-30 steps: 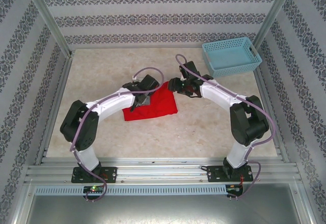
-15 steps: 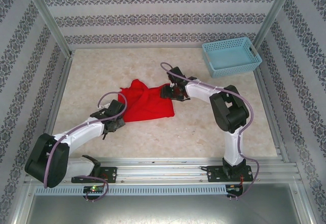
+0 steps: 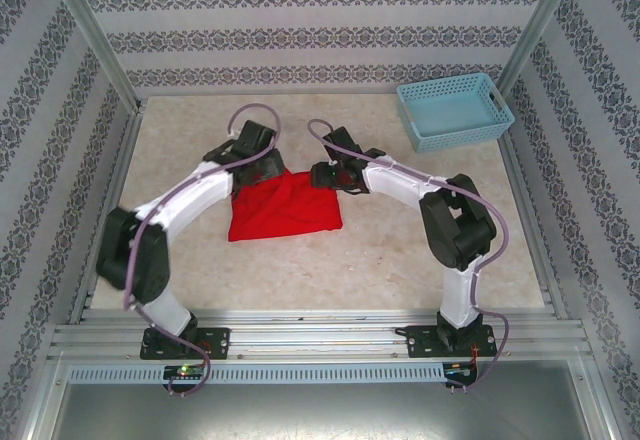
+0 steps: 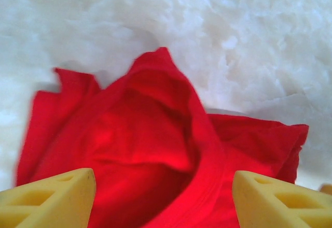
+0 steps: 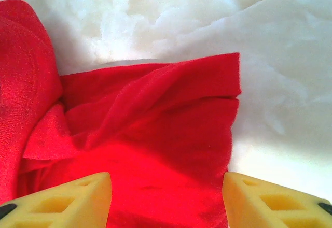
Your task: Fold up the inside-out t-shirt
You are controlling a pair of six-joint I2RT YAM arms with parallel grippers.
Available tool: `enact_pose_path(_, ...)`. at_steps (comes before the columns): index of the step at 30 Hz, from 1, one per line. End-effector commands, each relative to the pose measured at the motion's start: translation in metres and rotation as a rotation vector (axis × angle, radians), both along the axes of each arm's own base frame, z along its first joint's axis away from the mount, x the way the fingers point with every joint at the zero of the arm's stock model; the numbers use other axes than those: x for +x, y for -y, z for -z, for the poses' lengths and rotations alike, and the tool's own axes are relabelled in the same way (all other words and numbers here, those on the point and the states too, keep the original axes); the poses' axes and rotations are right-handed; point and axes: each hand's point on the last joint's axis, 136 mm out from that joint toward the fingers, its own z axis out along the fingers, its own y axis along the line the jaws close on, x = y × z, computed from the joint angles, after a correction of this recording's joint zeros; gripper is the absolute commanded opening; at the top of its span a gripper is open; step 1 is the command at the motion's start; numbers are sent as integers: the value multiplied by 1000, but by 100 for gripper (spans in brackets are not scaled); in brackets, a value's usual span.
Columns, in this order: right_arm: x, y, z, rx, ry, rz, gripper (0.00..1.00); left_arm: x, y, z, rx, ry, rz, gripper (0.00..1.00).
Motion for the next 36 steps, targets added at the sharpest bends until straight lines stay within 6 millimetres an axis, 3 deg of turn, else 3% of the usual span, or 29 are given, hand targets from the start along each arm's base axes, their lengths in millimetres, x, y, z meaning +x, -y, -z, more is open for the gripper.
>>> enact_pose_path(1, 0, 12, -14, -13, 64, 42, 59, 5, 13, 30, -10, -117, 28, 68)
enact_pose_path(7, -8, 16, -16, 31, 90, 65, 59, 40, 26, 53, -5, -133, 7, 60)
enact_pose_path(13, -16, -4, 2, 73, 53, 13, 59, 60, 25, 71, -3, -144, -4, 41)
enact_pose_path(15, -17, -9, 10, 78, 34, 10, 59, 64, 22, 74, -12, -154, -7, 30)
enact_pose_path(19, -16, -10, 27, 60, -1, 17, 59, 70, 13, 70, -38, -153, -9, 12)
enact_pose_path(22, -15, -9, 38, 44, -16, 19, 59, 72, 4, 55, -49, -132, -2, 4)
enact_pose_path(28, -11, -4, 55, -3, -44, 37, 59, 68, -28, 13, -84, -49, -15, 2)
enact_pose_path(32, -11, 6, 68, -23, -80, 80, 58, 68, -60, 14, -119, -44, -57, 6)
enact_pose_path(36, -13, 8, 72, -25, -92, 90, 58, 66, -83, 31, -175, -73, -95, 9)
